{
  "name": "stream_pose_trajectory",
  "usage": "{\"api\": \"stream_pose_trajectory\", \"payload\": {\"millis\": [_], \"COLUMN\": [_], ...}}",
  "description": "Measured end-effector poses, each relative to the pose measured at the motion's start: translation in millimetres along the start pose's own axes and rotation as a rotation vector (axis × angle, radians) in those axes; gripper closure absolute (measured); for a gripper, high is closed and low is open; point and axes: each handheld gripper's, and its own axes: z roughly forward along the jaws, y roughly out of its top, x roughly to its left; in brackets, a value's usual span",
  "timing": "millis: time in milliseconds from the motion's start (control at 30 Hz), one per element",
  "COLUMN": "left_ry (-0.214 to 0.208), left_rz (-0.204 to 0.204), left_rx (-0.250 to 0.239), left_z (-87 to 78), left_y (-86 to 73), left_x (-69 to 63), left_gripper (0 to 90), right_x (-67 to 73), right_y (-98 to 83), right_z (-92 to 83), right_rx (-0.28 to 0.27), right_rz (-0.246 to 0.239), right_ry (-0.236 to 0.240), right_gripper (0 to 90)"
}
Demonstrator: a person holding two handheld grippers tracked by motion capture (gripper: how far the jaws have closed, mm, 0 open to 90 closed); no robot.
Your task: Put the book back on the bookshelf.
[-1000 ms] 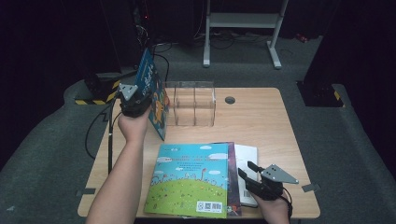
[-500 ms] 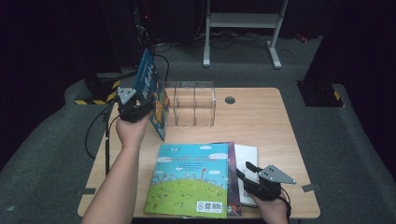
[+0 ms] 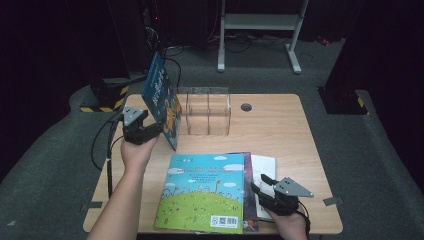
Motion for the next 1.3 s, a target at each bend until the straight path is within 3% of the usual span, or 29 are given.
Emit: {"api": "stream_pose_trajectory", "payload": {"millis": [133, 400, 667, 1000, 1133, 1300], "left_ry": [-0.005, -0.036, -0.086, -0.145, -0.164, -0.198], "left_rz": [0.012, 0.005, 0.0, -0.003, 0.016, -0.028], "left_rx": [0.003, 0.055, 0.121, 0.255, 0.324, 0.375], "left_z": [-6.9, -17.0, -25.5, -29.9, -32.3, -42.1], "left_y": [-8.2, -28.7, -58.8, -106.6, -121.7, -142.6], "left_x": [3.7, 9.9, 6.7, -4.1, -10.5, -21.6], "left_gripper": [29.9, 28.4, 24.5, 18.6, 17.4, 17.4], "right_x": [0.3, 1.1, 2.5, 2.7, 3.7, 6.0], "right_y": [-0.7, -1.3, -1.4, -1.4, -1.3, -0.4], "right_z": [1.1, 1.4, 1.4, 1.0, 1.5, 2.8], "right_rx": [0.003, 0.006, 0.009, 0.008, 0.01, 0.015], "right_rz": [-0.005, -0.01, -0.015, -0.017, -0.015, -0.015], "right_ry": [0.0, -0.002, -0.003, -0.002, 0.0, 0.008], "right_gripper": [49.5, 49.3, 49.0, 48.7, 48.4, 47.9]}}
